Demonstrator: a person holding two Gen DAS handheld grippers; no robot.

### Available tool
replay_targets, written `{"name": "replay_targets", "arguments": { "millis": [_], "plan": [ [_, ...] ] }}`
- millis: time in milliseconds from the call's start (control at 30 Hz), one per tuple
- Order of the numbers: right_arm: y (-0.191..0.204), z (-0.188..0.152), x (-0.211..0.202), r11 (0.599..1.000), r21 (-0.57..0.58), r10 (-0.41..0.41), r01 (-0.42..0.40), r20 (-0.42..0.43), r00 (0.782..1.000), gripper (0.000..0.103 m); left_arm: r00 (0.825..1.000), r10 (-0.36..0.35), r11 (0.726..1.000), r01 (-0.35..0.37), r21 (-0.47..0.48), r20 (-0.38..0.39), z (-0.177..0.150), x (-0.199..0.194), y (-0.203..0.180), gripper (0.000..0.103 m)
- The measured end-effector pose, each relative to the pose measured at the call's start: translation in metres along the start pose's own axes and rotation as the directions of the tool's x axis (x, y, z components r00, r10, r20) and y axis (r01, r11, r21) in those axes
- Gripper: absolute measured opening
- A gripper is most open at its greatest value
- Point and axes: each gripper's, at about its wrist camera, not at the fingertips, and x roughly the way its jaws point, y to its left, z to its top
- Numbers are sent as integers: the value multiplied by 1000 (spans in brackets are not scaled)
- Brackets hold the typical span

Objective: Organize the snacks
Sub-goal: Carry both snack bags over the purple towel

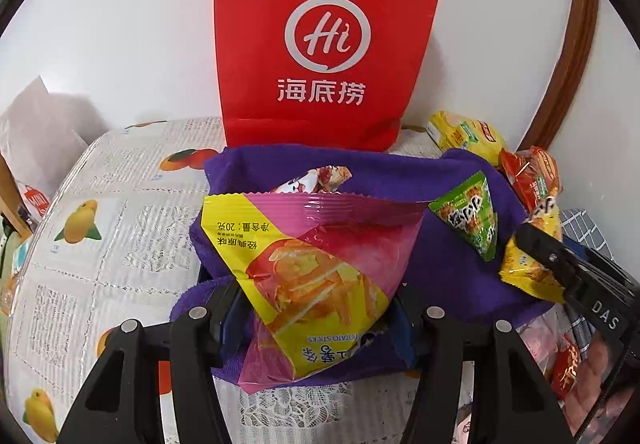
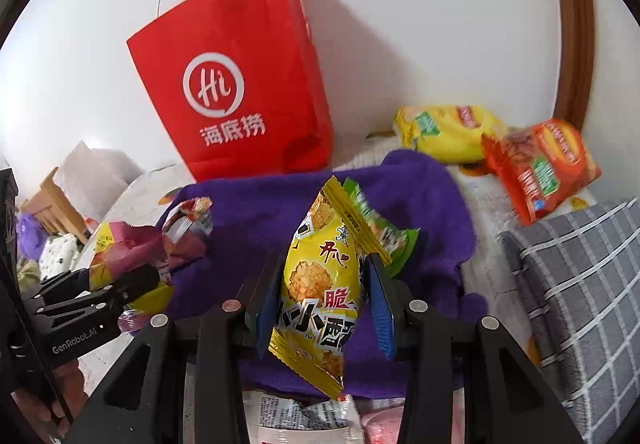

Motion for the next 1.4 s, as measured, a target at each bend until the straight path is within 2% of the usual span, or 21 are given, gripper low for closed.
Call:
{"name": "replay_targets", "arguments": {
  "millis": [200,433,667,967,1100,1400],
  "plan": [
    [2,-4,10,999,-13,-34,34,12,999,41,1000,-27,999,28,-40,15,2,3,10,57],
    [-8,-5,21,997,32,-64,64,-16,998,41,998,-62,993,65,-96,32,4,5,20,57],
    [-16,-5,25,995,64,-71,73,-33,997,41,995,-55,995,61,-82,79,7,0,15,57],
    [-15,-9,32,994,48,-91,94,-55,994,41,998,-32,998,35,-59,62,14,13,6,57],
    [-15,-9,33,994,48,-96,99,-65,993,41,996,-60,995,65,-77,60,7,17,10,57],
    [-17,-9,36,992,55,-110,115,-76,991,41,995,-73,995,77,-60,66,0,21,1,58]
  ]
}}
